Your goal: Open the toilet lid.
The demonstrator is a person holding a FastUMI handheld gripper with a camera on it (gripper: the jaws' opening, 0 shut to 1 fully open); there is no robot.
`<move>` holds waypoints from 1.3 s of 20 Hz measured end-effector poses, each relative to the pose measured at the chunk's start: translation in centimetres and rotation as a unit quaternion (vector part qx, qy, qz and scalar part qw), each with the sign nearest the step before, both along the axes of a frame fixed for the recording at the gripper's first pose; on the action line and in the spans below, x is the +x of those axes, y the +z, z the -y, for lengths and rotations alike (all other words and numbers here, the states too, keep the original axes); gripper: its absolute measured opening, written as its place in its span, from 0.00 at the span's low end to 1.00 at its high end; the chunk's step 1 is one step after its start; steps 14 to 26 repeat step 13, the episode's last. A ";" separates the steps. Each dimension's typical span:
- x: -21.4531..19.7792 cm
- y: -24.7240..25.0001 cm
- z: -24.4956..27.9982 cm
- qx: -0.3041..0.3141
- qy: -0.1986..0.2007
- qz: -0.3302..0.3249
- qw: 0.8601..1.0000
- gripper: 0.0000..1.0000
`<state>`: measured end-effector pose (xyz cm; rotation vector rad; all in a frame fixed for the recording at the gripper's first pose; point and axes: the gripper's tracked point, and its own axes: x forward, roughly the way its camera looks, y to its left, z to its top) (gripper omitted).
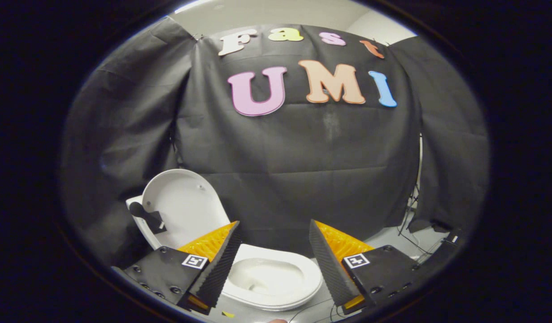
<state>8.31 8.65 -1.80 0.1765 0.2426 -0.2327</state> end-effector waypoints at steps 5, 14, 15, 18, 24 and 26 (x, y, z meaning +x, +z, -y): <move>-1.4 0.1 2.0 0.006 -0.020 0.018 1.000 0.94; -0.7 -0.5 0.5 -0.013 0.002 0.017 1.000 0.94; -0.7 -0.5 0.5 -0.013 0.002 0.017 1.000 0.94; -0.7 -0.5 0.5 -0.013 0.002 0.017 1.000 0.94; -0.7 -0.5 0.5 -0.013 0.002 0.017 1.000 0.94; -0.7 -0.5 0.5 -0.013 0.002 0.017 1.000 0.94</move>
